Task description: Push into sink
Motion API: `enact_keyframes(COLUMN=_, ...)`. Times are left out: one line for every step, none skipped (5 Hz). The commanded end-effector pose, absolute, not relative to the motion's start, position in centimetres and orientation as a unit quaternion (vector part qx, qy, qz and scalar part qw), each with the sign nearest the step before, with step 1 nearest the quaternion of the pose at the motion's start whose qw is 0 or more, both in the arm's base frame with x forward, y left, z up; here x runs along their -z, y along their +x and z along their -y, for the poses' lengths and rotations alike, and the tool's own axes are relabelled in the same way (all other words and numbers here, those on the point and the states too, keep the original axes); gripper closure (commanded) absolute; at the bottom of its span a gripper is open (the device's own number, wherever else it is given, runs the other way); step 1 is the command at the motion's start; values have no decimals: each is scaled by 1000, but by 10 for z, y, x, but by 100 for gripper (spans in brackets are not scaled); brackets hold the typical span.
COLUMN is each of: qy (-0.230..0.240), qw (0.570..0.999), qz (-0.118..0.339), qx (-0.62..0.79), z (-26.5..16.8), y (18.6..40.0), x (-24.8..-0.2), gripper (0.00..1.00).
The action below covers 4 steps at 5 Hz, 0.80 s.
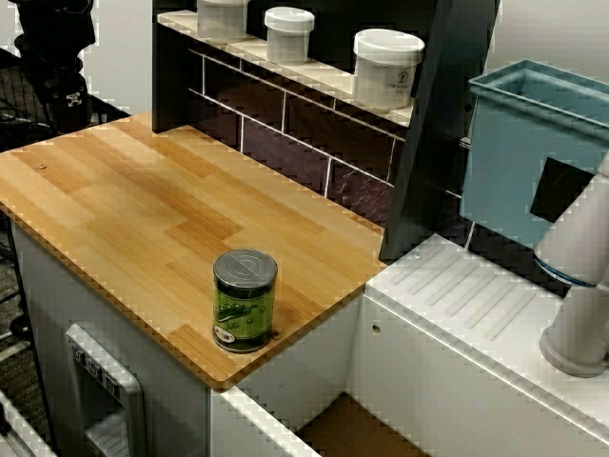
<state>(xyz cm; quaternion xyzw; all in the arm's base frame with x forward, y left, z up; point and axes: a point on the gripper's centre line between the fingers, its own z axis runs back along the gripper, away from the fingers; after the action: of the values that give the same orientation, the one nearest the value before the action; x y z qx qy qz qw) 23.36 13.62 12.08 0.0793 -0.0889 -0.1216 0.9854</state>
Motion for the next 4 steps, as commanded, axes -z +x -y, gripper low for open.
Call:
enact_keyframes(qy=79, qw=985, qz=89, qx=122, z=-136, y=234, x=-121, gripper=0)
enact_keyframes(qy=81, qw=984, qz=94, qx=126, z=-138, y=224, x=-122, gripper=0)
enact_keyframes(qy=83, qw=985, qz=94, qx=121, z=-141, y=219, x=-120, gripper=0)
enact_keyframes(qy=104, qw=981, qz=110, qx=125, z=-152, y=227, x=-116, gripper=0)
